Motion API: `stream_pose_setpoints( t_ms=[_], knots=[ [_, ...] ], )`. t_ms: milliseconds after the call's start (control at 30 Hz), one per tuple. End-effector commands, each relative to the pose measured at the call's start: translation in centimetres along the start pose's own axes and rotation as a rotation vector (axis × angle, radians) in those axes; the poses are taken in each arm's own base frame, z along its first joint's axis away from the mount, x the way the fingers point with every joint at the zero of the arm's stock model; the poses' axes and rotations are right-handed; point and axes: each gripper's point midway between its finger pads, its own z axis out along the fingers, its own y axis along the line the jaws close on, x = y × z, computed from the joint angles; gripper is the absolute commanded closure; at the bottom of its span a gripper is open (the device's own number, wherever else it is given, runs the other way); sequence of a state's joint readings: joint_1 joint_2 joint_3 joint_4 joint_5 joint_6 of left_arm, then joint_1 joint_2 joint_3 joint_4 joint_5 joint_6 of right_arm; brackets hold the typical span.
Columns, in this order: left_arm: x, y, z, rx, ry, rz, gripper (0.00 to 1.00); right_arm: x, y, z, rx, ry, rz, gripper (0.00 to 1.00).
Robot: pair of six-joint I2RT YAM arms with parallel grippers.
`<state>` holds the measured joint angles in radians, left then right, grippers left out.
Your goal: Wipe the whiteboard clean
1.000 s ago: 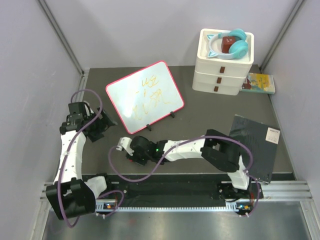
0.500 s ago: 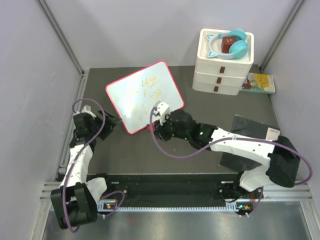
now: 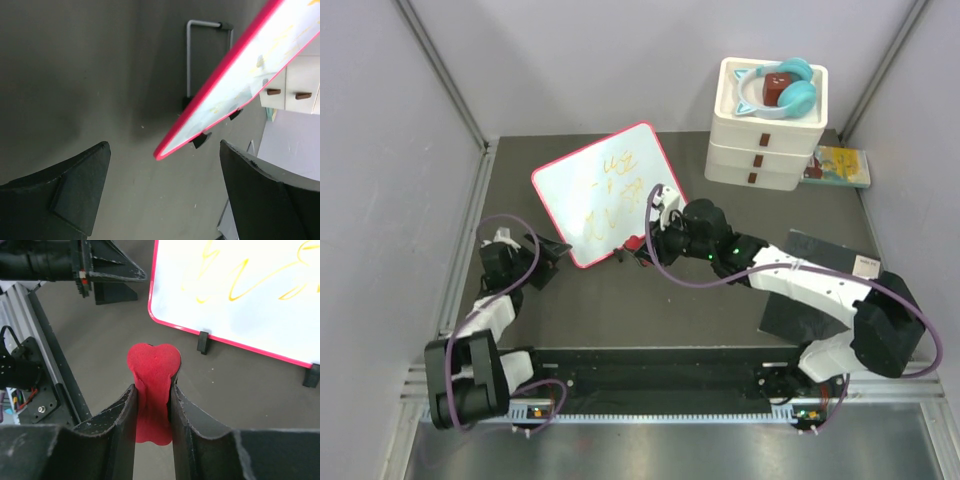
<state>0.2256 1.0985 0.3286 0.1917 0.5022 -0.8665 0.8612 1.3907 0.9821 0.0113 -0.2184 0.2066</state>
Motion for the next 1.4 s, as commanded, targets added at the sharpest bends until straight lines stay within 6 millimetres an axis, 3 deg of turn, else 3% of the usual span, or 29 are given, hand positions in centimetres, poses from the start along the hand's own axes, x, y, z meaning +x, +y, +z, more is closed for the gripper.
stream_pose_setpoints(
  t_ms=[0, 133, 333, 400, 533, 700, 933, 1200, 1367],
  knots=[
    [0.1, -1.0, 1.3, 0.124, 0.017, 0.008, 0.11, -2.2, 0.6, 1.1, -0.098, -0.076, 0.047, 1.0],
    [-0.2, -2.0, 1.9, 0.243, -0.019, 0.059, 0.13, -2.1, 0.0, 2.2, -0.088, -0.068, 0.055, 1.0],
    [-0.3, -1.6, 2.2, 0.277, -0.054, 0.088, 0.14, -1.4, -0.9, 5.0, -0.083, -0.041, 0.05, 1.0],
    [-0.8, -2.5, 2.2, 0.322, -0.078, 0.119, 0.16, -2.0, -1.1, 5.6, -0.087, -0.064, 0.051, 1.0],
    [-1.2, -2.7, 3.0, 0.361, -0.079, 0.126, 0.23, -2.4, -2.1, 7.0, -0.077, -0.08, 0.079, 1.0],
    [-0.8, -4.9, 3.6, 0.522, -0.044, 0.177, 0.37, -3.0, -3.8, 8.3, -0.034, -0.118, 0.115, 1.0],
    [-0.7, -5.9, 3.7, 0.606, -0.044, 0.176, 0.45, -3.6, -4.9, 9.5, 0.015, -0.12, 0.107, 1.0],
    [-0.9, -7.2, 2.6, 0.626, -0.069, 0.261, 0.76, -3.5, -6.9, 11.0, 0.098, -0.127, 0.101, 1.0],
    [-1.0, -6.8, 3.0, 0.581, -0.066, 0.319, 0.99, -3.1, -8.2, 11.9, 0.149, -0.13, 0.114, 1.0]
  ],
)
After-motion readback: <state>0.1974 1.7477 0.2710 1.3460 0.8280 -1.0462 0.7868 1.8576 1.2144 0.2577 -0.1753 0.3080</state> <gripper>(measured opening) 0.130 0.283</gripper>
